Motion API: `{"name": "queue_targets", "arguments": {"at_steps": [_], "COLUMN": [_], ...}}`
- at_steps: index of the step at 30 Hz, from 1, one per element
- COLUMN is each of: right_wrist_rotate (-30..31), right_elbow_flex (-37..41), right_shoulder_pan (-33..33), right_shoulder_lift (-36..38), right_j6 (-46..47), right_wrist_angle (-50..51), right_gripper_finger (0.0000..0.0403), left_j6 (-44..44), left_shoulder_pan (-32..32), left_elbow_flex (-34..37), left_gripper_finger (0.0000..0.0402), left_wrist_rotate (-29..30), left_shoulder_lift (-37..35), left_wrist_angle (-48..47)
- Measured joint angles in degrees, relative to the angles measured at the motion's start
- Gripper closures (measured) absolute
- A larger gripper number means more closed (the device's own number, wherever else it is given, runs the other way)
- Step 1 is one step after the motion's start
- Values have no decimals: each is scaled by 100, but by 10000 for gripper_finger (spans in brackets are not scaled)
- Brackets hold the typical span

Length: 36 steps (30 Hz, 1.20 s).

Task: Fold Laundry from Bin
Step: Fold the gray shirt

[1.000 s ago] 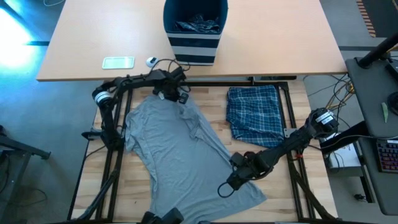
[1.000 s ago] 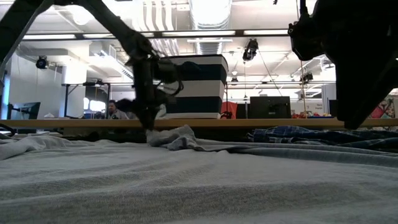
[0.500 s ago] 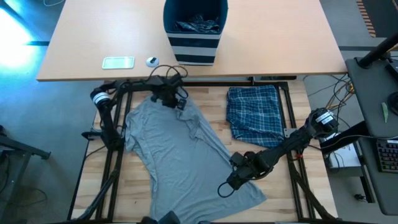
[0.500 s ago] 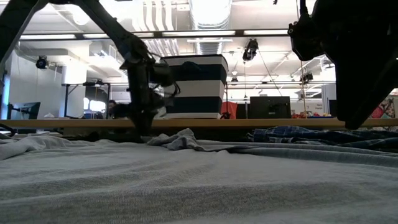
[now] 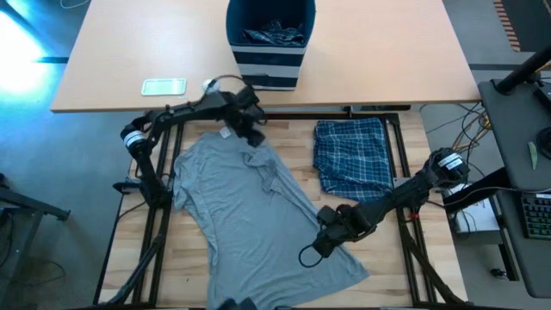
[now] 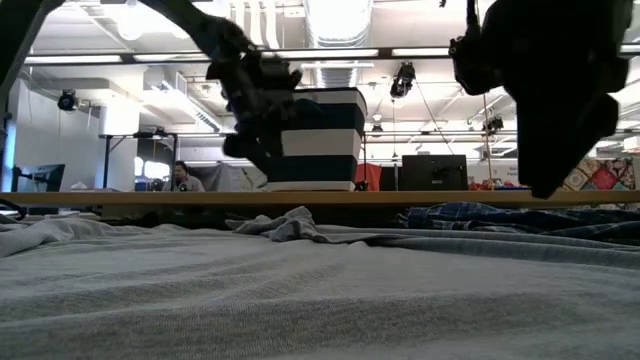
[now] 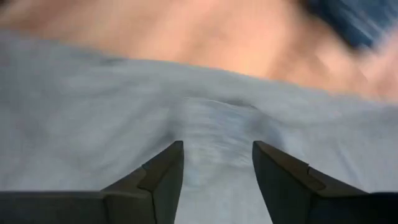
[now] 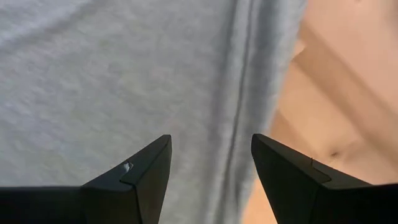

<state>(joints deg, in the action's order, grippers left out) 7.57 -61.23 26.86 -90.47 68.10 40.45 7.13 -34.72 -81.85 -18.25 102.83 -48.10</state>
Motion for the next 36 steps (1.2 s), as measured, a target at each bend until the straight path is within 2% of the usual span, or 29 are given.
{"name": "queue_targets", "arguments": {"at_steps": [4,8,10,13,18,23,30,34,36], "right_wrist_rotate": [1,-1,-2,-8,-43,-173,-214,-203,-202], "right_elbow_flex": [-2,-2,-2,-2,-4,-7,-7,-7,-7], "right_shoulder_pan": [-192,-364,-456,-596,-745,-739,-740,-757,-777], "right_shoulder_lift": [146,328,401,451,480,489,497,497,497], "right_j6": [-382,-779,-963,-1238,-1576,-1841,-2201,-2549,-2660], "right_wrist_angle": [256,585,669,684,692,778,1089,1133,1140], "right_gripper_finger": [183,183,183,183,184,184,184,184,184], "left_j6": [-531,-647,-291,493,699,862,638,576,584], "left_shoulder_pan": [705,1212,1244,1170,1183,1181,1329,1463,1534], "left_elbow_flex": [196,298,248,32,-225,-308,-232,32,193], "left_gripper_finger": [219,219,219,220,239,264,303,372,392], "left_wrist_rotate": [7,1080,1223,934,1157,1171,1301,1349,1374], "left_shoulder_lift": [-25,39,140,436,1074,1377,1122,824,655], "left_wrist_angle": [336,1253,1707,1931,1271,588,-565,-1106,-1221]}}
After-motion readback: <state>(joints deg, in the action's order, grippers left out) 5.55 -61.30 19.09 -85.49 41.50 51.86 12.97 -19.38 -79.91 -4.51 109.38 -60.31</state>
